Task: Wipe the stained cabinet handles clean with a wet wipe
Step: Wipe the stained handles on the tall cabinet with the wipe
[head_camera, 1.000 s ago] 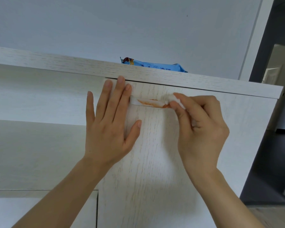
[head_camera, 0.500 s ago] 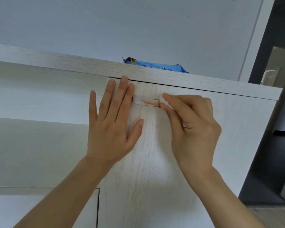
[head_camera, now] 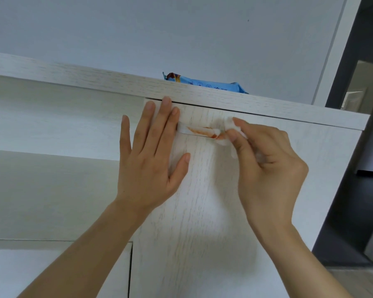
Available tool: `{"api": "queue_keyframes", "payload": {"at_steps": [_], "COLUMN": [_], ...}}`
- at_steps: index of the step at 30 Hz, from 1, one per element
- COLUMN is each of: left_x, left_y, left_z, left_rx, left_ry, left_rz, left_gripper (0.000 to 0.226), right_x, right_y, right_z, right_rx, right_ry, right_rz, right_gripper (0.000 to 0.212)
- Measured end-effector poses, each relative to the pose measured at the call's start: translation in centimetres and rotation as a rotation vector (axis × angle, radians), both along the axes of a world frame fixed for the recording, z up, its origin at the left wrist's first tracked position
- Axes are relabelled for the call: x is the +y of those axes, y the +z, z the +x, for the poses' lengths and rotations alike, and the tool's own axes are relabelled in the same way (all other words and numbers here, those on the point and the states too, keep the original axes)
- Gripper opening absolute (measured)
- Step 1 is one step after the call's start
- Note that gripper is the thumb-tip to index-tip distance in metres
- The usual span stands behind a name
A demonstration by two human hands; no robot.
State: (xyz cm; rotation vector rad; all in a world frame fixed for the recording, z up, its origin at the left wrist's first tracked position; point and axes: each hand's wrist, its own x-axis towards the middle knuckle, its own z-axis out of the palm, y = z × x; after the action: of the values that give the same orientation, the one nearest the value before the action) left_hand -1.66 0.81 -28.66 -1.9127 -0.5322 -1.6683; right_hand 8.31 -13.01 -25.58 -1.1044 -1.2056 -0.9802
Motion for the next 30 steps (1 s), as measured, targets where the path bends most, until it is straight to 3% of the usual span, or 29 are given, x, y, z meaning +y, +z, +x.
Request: {"api": "queue_keyframes", "payload": {"at_steps": [15,25,30], "left_x": [0.2,0.1,0.1], "left_y": [0.0,0.0,0.0], "left_z": [0.1,0.0,0.0], "left_rx": [-0.001,0.000,-0.007], "left_ry": [-0.012,-0.030,-0.027], "left_rz": [0.006,-0.004,0.005], "left_gripper": [0.060,0.060,0.060], "right_x": [0.9,0.6,1.5], "right_y": [-0.3,-0.2,-0.1], "right_z": [-0.9,-0.7,-0.6], "right_rx": [-0.067,0.065,-0.036], "right_ry": [-0.095,-0.026,-0.098], "right_rz": [-0.017,0.040,0.074], "right_gripper": [0.026,0.026,0.025]}}
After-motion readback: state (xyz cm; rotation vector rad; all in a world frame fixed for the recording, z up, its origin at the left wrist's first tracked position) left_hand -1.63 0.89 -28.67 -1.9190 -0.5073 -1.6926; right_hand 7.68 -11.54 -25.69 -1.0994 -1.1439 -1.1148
